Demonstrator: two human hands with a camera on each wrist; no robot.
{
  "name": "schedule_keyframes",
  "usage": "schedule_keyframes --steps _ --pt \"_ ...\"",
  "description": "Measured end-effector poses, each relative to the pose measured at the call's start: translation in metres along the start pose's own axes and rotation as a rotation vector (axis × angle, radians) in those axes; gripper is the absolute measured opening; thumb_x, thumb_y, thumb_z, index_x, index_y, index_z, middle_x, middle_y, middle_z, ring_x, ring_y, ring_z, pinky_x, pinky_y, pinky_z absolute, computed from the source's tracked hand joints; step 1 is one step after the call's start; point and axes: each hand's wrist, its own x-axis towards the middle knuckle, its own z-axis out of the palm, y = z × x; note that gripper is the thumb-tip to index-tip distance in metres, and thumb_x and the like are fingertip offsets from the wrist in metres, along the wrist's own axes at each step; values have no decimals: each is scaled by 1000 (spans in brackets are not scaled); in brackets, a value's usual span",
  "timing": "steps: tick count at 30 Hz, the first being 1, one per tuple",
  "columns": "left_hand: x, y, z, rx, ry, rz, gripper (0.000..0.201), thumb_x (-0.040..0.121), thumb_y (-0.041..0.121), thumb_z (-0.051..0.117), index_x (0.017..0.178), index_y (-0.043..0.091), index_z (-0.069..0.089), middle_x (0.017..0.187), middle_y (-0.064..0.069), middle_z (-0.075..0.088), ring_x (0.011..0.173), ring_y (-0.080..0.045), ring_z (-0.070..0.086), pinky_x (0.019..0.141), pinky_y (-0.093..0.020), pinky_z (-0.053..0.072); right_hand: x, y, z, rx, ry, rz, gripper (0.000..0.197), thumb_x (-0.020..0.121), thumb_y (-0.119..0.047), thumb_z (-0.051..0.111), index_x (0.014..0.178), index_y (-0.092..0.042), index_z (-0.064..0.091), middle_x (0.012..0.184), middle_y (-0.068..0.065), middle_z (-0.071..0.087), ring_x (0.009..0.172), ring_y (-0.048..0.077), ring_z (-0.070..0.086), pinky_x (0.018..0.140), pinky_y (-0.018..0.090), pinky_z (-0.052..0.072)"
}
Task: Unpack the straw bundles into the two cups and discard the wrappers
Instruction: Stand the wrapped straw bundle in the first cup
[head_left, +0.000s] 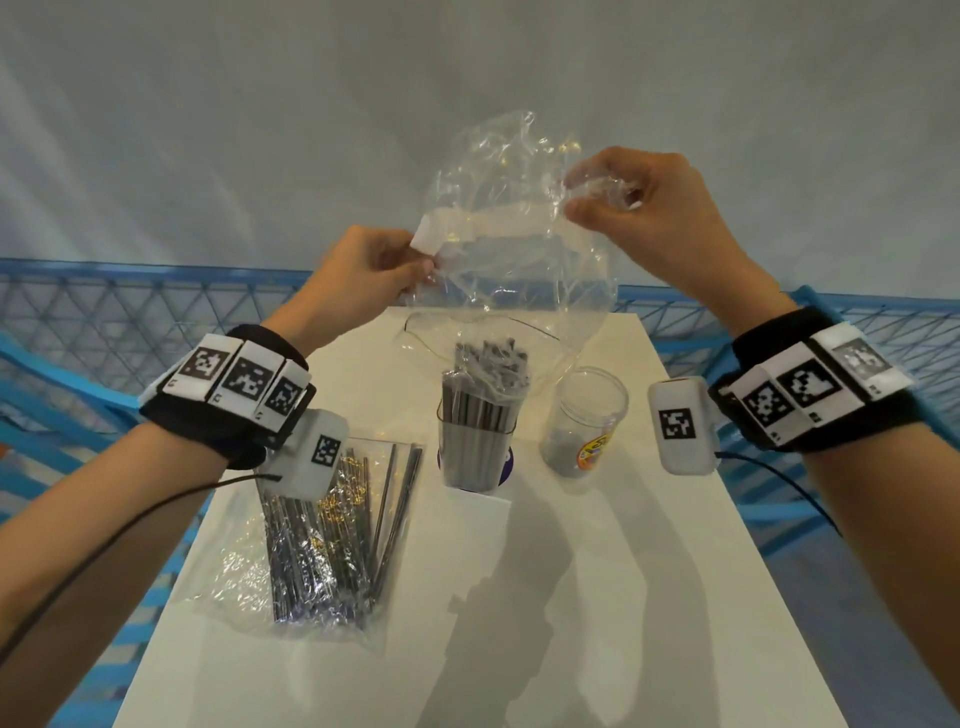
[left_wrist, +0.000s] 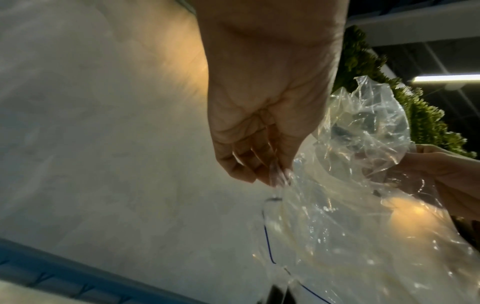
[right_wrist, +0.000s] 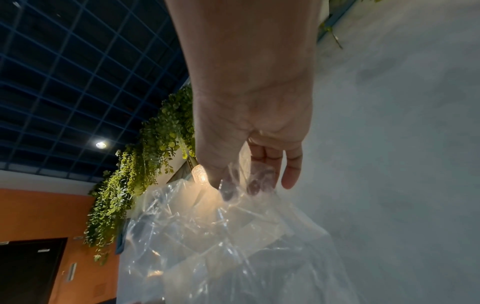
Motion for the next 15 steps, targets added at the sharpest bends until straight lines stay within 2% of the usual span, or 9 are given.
schedule_keyframes --steps 1,4,5,6,8,10,12,13,15 --pt "-1 5 0 -1 23 28 17 95 12 55 107 7 67 93 -4 70 68 7 60 71 -13 49 -1 -1 -5 -6 25 -2 17 84 -34 67 99 -27 70 75 1 68 64 32 52 64 31 44" --pt "-5 22 2 -1 119 102 20 96 14 54 106 2 65 89 0 69 72 3 61 72 -14 49 -7 -5 -21 4 103 -26 22 85 -31 65 103 -19 68 71 -18 56 63 13 47 66 22 41" --pt "-8 29 2 -8 162 127 19 96 14 54 105 2 65 88 -1 68 72 -1 60 71 -16 49 -9 -6 -28 20 130 -48 25 86 -30 64 107 -16 66 72 -17 56 63 10 47 64 20 40" --pt "-10 36 3 -15 203 155 18 96 15 54 103 2 65 87 -5 68 72 -6 60 70 -20 49 -12 -6 -36 39 155 -79 28 88 -29 63 110 -12 63 73 -11 57 63 13 47 62 23 40" --pt "-16 50 5 -33 267 210 16 95 17 55 100 5 65 86 -8 67 72 -11 59 70 -27 50 -20 -8 -51 83 194 -160 30 91 -28 60 114 -9 57 82 8 58 68 30 50 62 37 42" --pt "-25 64 10 -65 298 257 12 95 18 55 95 10 64 84 -5 66 73 -9 60 73 -27 53 -29 -8 -64 134 197 -229 27 94 -27 57 116 -13 50 100 1 56 74 30 54 66 44 47" --pt "-37 76 17 -88 301 285 9 94 18 55 88 20 61 80 1 64 72 -5 60 74 -26 55 -41 -6 -74 212 171 -229 25 94 -25 55 115 -16 46 112 -1 53 78 21 57 66 38 51" --pt "-43 80 22 -81 292 287 11 94 18 55 86 24 60 77 2 62 69 -4 58 72 -25 54 -49 -2 -78 265 151 -188 25 93 -25 56 114 -17 46 110 1 55 76 18 59 66 33 51" --pt "-58 82 32 -46 241 265 12 94 21 57 85 28 59 75 0 61 65 -3 56 68 -20 51 -72 9 -85 375 96 -53 20 88 -23 60 107 -23 52 93 -1 63 69 17 61 64 30 52"
